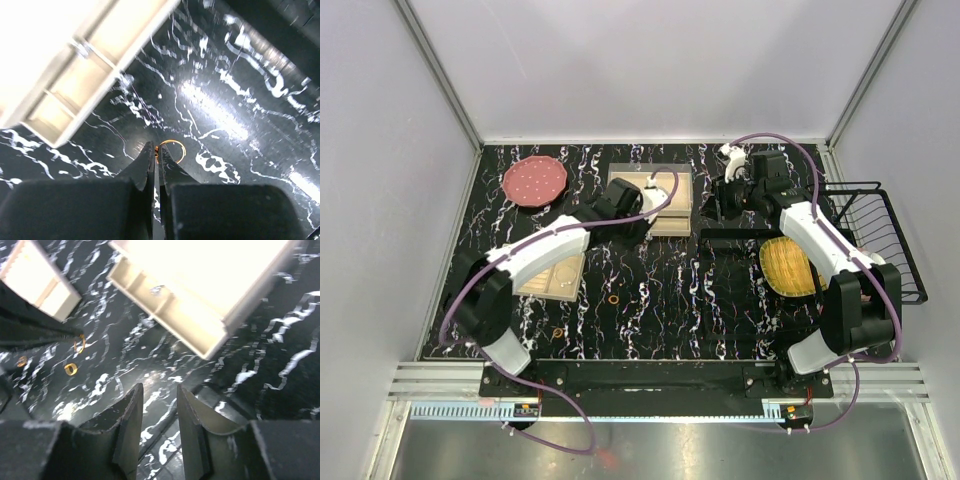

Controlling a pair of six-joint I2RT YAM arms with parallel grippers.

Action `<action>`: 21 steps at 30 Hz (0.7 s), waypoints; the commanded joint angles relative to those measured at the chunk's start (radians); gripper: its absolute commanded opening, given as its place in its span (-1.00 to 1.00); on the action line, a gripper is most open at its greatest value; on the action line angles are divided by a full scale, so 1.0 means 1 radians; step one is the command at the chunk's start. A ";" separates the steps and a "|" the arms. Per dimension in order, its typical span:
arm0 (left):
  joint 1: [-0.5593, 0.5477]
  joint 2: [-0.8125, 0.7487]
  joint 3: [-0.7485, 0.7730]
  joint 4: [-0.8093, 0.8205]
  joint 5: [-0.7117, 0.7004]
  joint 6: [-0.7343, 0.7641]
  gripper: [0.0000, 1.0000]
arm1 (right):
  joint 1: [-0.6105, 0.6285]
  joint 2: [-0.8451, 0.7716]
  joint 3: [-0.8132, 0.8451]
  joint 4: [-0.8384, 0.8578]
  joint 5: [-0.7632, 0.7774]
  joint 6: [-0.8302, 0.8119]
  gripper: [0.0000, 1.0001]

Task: Organize the mixed jewelry

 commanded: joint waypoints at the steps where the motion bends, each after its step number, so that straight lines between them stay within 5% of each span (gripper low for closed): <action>1: -0.005 -0.143 -0.022 0.102 -0.053 -0.012 -1.00 | -0.004 -0.024 0.029 -0.006 -0.297 0.025 -0.19; 9: -0.006 -0.203 -0.042 0.220 -0.126 -0.075 -1.00 | -0.001 -0.011 0.018 0.134 -0.487 0.199 0.01; 21: -0.014 -0.174 -0.002 0.258 -0.136 -0.146 -1.00 | 0.081 0.052 0.049 0.195 -0.427 0.235 0.01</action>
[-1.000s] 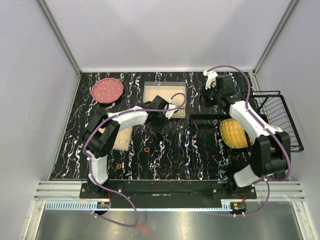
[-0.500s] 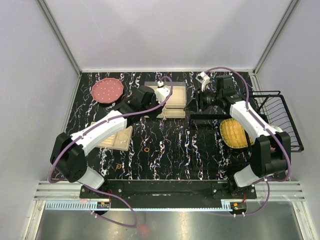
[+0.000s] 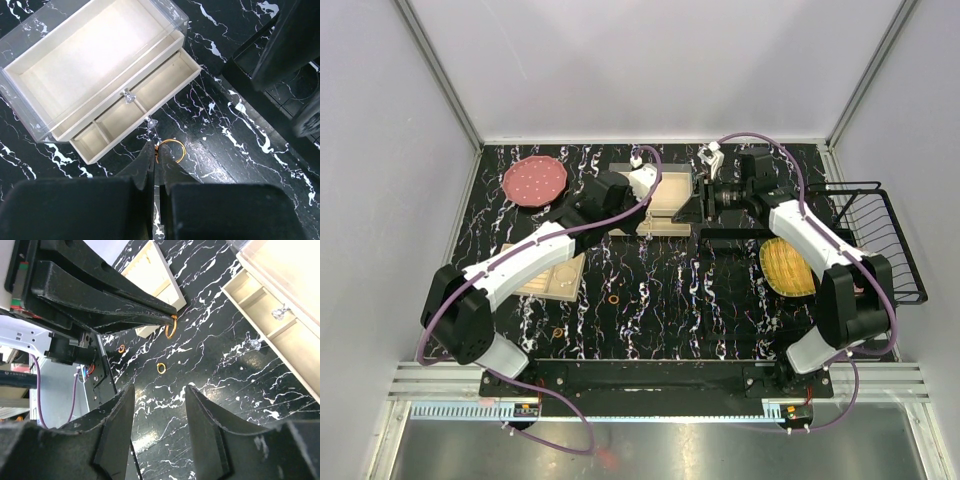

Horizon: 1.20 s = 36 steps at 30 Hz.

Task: Organize the mixed jewelry

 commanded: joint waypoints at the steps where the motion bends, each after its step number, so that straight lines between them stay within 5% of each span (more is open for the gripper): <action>1: -0.010 0.003 0.036 0.067 -0.022 -0.040 -1.00 | 0.028 0.017 0.032 0.110 0.010 0.052 0.01; 36: -0.021 -0.006 -0.007 0.105 -0.030 -0.071 -1.00 | 0.137 0.168 0.102 0.169 0.119 0.092 -0.26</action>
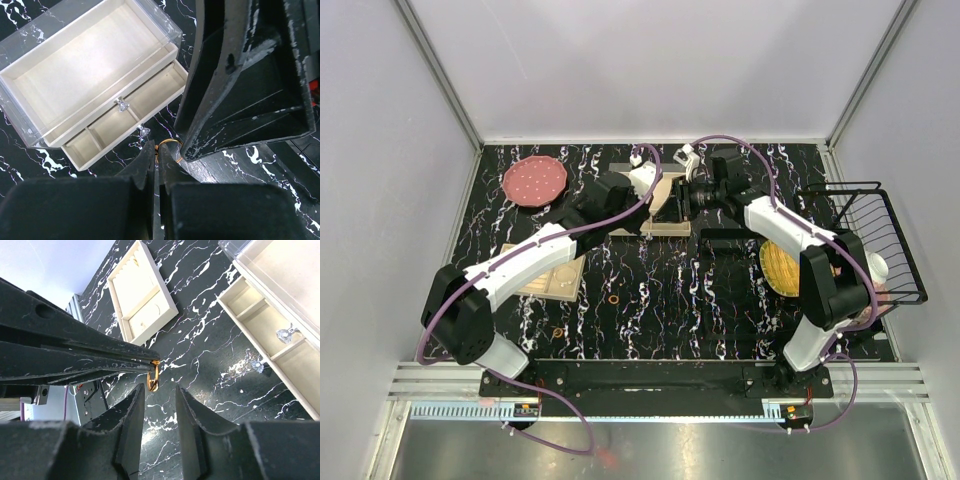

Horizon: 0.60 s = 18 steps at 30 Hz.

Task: Organize the mixed jewelry

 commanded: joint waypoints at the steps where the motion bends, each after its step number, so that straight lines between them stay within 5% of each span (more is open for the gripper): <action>1: -0.007 -0.006 -0.001 0.058 -0.020 -0.009 -1.00 | 0.015 0.013 0.049 0.035 0.007 0.004 -0.27; 11: -0.015 0.000 -0.001 0.058 -0.019 -0.006 -1.00 | 0.021 0.027 0.058 0.031 0.004 0.002 -0.36; 18: -0.018 0.006 0.004 0.059 -0.014 -0.004 -1.00 | 0.027 0.030 0.062 0.030 -0.004 0.002 -0.82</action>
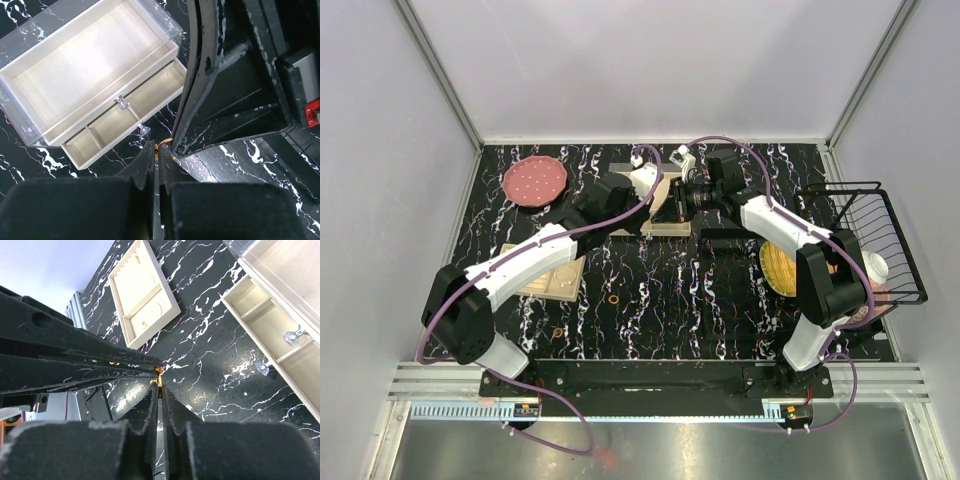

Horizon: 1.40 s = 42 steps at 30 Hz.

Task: Organize the mixed jewelry

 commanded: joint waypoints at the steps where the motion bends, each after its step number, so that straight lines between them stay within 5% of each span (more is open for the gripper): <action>1: -0.011 0.004 0.005 0.060 -0.008 -0.005 -1.00 | 0.010 0.005 0.049 0.030 0.000 -0.005 -0.87; 5: -0.010 -0.002 -0.001 0.062 0.013 -0.005 -0.87 | 0.010 -0.005 0.043 0.017 0.006 -0.019 -1.00; 10: 0.012 -0.065 -0.033 0.065 0.099 0.012 -0.22 | 0.010 -0.047 0.040 -0.036 0.021 -0.088 -1.00; 14: 0.062 -0.174 -0.055 0.066 0.251 0.045 0.06 | 0.010 -0.094 0.042 -0.113 0.032 -0.160 -1.00; 23: 0.239 -0.203 -0.004 -0.009 0.892 0.049 0.14 | 0.010 -0.173 0.102 -0.279 -0.117 -0.294 -1.00; 30: 0.240 -0.157 0.002 0.034 1.056 0.022 0.15 | 0.037 -0.200 0.143 -0.326 -0.158 -0.300 -1.00; 42: 0.251 -0.106 0.011 0.054 1.066 -0.020 0.10 | 0.065 -0.219 0.128 -0.336 -0.166 -0.300 -1.00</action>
